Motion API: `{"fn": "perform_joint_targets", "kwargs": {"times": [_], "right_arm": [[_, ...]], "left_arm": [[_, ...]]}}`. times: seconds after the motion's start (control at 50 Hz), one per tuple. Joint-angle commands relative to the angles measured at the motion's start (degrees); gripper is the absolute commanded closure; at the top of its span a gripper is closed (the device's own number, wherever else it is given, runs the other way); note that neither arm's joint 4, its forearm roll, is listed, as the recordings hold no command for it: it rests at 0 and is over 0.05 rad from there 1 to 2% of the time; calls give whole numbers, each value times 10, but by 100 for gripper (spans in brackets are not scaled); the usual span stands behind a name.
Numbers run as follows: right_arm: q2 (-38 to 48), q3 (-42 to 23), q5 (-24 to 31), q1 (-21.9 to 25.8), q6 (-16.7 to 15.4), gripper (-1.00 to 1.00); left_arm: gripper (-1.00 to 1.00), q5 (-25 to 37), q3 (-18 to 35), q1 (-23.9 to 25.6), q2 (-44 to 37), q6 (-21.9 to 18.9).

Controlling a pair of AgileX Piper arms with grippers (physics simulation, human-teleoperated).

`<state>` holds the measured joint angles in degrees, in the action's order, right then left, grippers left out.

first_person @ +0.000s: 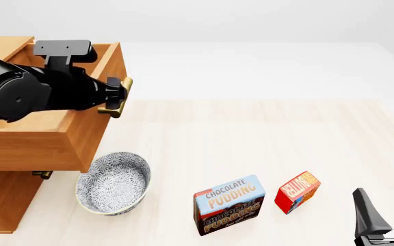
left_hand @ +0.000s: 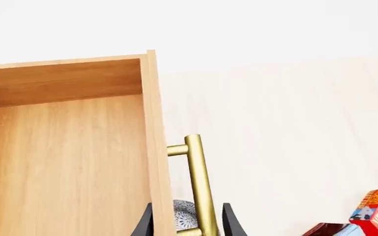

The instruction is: Put the butter at the back in the top drawer of the cabinet and close it.

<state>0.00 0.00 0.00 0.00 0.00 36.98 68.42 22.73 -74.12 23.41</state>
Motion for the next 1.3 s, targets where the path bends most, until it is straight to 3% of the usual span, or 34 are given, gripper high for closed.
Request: {"fn": "perform_joint_targets", "kwargs": {"times": [0.02, 0.54, 0.92, 1.18, 1.24, 1.3], "right_arm": [[0, 0, 0, 0, 0, -100], [0, 0, 0, 0, 0, -100], [0, 0, 0, 0, 0, -100], [0, 0, 0, 0, 0, -100], [0, 0, 0, 0, 0, -100], [0, 0, 0, 0, 0, -100]], "left_arm": [[-100, 10, -32, 84, 5, -86], [-100, 115, 30, 34, 87, -138], [-100, 175, 78, 11, 136, -153], [-100, 187, 101, 8, 149, -169], [-100, 184, 99, -18, 168, -204], [-100, 184, 100, -7, 166, -197]]}}
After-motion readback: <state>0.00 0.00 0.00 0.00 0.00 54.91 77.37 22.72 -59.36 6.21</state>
